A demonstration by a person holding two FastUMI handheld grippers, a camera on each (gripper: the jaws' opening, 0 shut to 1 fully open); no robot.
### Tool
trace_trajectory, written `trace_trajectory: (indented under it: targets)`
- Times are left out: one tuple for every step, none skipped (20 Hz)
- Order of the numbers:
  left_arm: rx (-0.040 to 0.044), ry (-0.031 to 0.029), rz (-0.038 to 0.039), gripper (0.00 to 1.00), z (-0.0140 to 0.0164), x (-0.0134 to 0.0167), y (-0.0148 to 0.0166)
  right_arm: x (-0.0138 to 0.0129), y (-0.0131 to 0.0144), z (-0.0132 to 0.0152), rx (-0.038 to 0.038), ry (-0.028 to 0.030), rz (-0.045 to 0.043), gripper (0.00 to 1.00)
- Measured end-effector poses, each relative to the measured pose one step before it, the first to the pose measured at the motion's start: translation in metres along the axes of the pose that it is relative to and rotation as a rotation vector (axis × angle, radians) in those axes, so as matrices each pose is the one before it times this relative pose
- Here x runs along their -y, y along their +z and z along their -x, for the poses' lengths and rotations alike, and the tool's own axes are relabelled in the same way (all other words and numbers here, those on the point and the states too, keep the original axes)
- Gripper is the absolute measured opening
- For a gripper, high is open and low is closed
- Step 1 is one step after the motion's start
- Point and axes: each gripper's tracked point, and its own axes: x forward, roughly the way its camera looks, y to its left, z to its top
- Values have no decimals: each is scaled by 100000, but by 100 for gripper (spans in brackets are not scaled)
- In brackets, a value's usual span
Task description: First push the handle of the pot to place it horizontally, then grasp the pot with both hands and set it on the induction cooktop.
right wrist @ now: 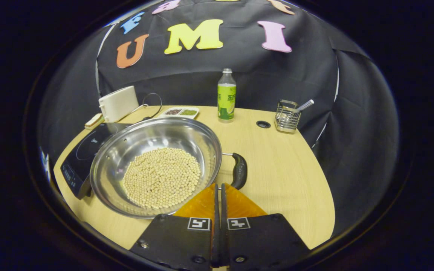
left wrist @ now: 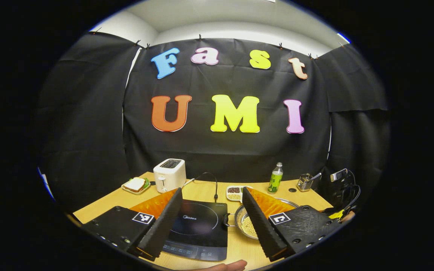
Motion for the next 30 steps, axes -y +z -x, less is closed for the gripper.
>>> trace_trajectory:
  targets:
    - [-1838,-677,652,95,-217,245,-487,15,-29,113,-314,174,-683,4]
    - [-1785,-529,465,95,-285,206,-520,170,-25,158,121,-454,117,4]
    - [-1602,-710,182,95,-334,74,-562,436,196,229,961,-1686,376,4]
    - [-1425,-770,74,95,-324,176,-445,455,314,308,1447,-1750,486,4]
    - [-1327,-673,178,95,-399,211,-473,283,378,427,1682,-1073,124,4]
    - [-1328,-818,-1,95,-350,123,-418,104,379,476,1712,-417,-417,4]
    - [-1237,-788,19,95,-386,287,-576,25,436,510,1669,31,-544,1]
    - [-1295,-971,162,95,-383,231,-390,-7,393,405,1898,244,-445,4]
    - [-1267,-1050,276,95,-498,314,-550,139,564,427,2255,-622,248,4]
    - [-1264,-1175,306,94,-369,337,-411,417,462,205,2017,-1727,117,4]
    - [-1232,-900,176,95,-415,230,-454,463,405,126,1063,-2692,-584,12]
    - [-1452,-619,-26,95,-444,154,-464,449,151,195,994,-2682,-393,36]
    - [-1420,-525,-121,95,-392,153,-526,198,358,45,906,-1075,-1080,60]
    - [-1364,-601,-316,95,-478,127,-459,-418,192,-58,430,959,-1500,84]
    - [-1684,-547,-216,95,-556,154,-634,-296,-31,46,-548,919,-1498,93]
    - [-1649,-603,-103,94,-505,181,-525,-226,-392,-337,-921,1711,-719,96]
    - [-1708,-554,-2,94,-647,36,-669,-30,-122,-246,-494,83,-414,98]
    - [-1851,-451,24,94,-676,178,-584,154,31,-306,-296,-235,-703,98]
    - [-1921,-370,-43,94,-654,102,-649,96,-93,-352,-584,-696,-485,98]
    - [-1992,-362,-179,95,-709,150,-581,19,-194,-311,-690,-318,-446,98]
    - [-1919,-343,-231,95,-753,131,-610,-140,-123,-207,-549,488,-467,98]
    - [-1737,-509,-354,95,-781,96,-463,-46,-180,-213,-673,20,-542,99]
    - [-1474,-354,-225,95,-790,62,-452,100,-95,-289,-371,-116,-459,98]
    - [-1741,-74,21,95,-827,31,-476,98,-171,-195,-387,17,-527,98]
    - [-2158,-52,73,95,-921,-9,-613,-9,-135,-309,-287,142,-485,98]
    - [-1626,-185,146,95,-926,52,-442,81,-119,-268,-45,-84,-452,98]
    - [-2138,-387,438,94,-667,146,-441,195,-92,-352,-233,-435,-323,99]
    - [-1823,-323,534,94,-655,66,-374,108,-81,-374,-1,-321,-68,99]
    - [-1341,-667,360,94,-725,2,-368,33,-57,-371,-269,48,-122,98]
    - [-1384,-158,316,94,-729,-50,-270,-133,-35,-306,-52,273,114,98]
